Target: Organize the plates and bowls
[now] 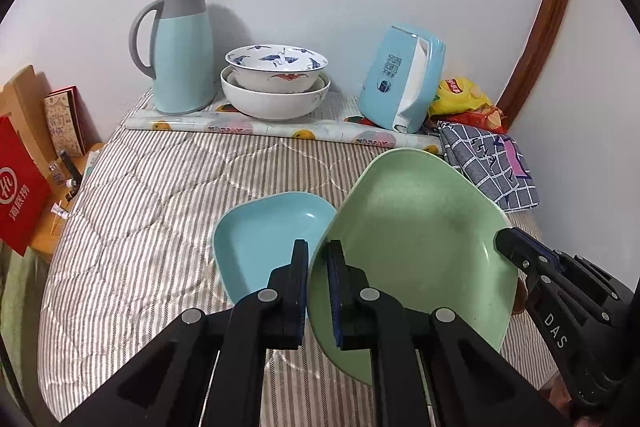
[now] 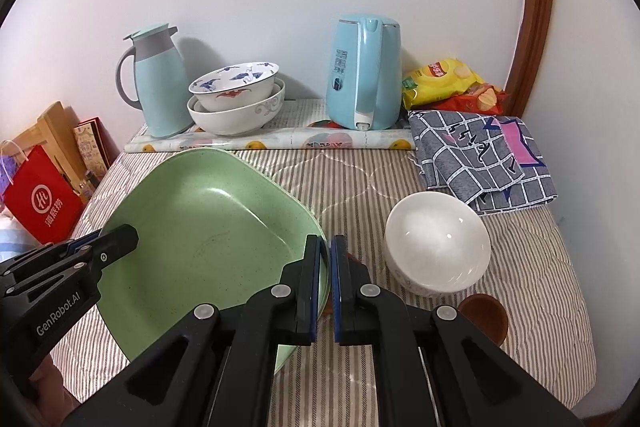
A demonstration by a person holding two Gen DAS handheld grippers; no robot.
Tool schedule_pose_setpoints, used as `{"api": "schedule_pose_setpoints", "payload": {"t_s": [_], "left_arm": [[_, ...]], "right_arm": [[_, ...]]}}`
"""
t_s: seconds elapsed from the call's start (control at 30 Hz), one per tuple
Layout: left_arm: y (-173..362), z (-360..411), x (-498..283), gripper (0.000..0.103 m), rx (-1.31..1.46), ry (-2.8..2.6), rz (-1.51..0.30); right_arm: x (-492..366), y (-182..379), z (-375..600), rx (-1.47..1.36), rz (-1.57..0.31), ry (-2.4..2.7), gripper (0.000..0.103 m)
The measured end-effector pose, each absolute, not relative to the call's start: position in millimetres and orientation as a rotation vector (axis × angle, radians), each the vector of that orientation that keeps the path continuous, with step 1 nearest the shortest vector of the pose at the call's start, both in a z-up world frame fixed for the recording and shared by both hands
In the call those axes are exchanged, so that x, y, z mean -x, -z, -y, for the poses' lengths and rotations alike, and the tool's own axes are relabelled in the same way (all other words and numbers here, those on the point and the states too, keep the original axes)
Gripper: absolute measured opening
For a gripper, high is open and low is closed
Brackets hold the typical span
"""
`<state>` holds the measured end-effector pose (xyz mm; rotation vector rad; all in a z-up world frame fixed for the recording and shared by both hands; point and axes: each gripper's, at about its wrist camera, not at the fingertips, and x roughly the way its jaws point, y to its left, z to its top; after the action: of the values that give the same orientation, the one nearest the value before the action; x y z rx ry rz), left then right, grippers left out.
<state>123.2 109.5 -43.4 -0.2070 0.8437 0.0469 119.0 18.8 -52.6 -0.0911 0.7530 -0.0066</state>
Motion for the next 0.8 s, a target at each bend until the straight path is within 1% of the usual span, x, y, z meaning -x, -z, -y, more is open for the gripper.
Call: {"api": "schedule_pose_setpoints", "payload": {"t_s": [0.47,0.8], "left_arm": [[44.9,-123.8,-108.3,0.010,0.224,-0.072,-0.842],[65.7,-141.4,-107.8,0.010,0.249,-0.106,-0.886]], "right_arm": [[-110.0,56.7,-32.9,0.085,-0.754,-0.020,0.005],[-118.4,78.0,-49.4,0.103,-0.801,-0.048,0.005]]}}
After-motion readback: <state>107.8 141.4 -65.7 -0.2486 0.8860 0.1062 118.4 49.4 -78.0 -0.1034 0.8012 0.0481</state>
